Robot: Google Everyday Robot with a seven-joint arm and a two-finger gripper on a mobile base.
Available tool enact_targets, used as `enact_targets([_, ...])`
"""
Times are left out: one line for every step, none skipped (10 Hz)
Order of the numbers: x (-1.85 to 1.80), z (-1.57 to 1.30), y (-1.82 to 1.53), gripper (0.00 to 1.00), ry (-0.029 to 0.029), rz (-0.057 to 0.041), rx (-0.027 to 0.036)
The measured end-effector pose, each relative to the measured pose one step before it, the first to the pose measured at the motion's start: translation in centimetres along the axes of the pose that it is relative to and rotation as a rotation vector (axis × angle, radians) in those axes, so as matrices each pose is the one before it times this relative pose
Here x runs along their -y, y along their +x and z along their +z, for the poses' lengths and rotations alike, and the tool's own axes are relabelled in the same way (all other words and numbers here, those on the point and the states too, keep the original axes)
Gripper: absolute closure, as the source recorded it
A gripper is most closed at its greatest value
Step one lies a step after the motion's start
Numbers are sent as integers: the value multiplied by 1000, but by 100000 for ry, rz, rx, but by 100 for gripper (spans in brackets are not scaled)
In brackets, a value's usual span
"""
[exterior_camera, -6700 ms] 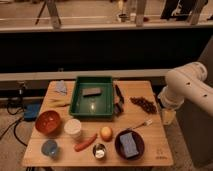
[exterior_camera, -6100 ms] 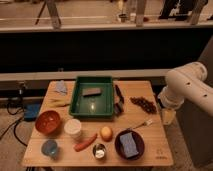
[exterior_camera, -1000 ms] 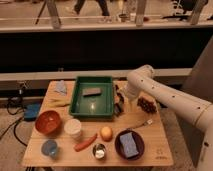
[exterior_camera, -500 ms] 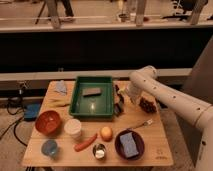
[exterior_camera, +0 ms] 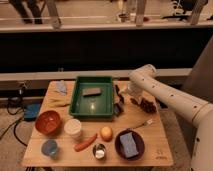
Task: Place brush in table surface
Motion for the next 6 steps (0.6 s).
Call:
enact_targets([-76,174,-190,20,-128,-2000,243])
enact_targets([-269,297,-174,20,-417,-1690,-89])
enact_targets([-277,389,-273,20,-785,-1728,-84])
enact_targets([-126,459,-200,20,-1270,-1665,-369])
enact_targets([-1,275,-70,20,-831,-1038,-288])
enact_targets([-106,401,-119,20,-1293,-965,-226])
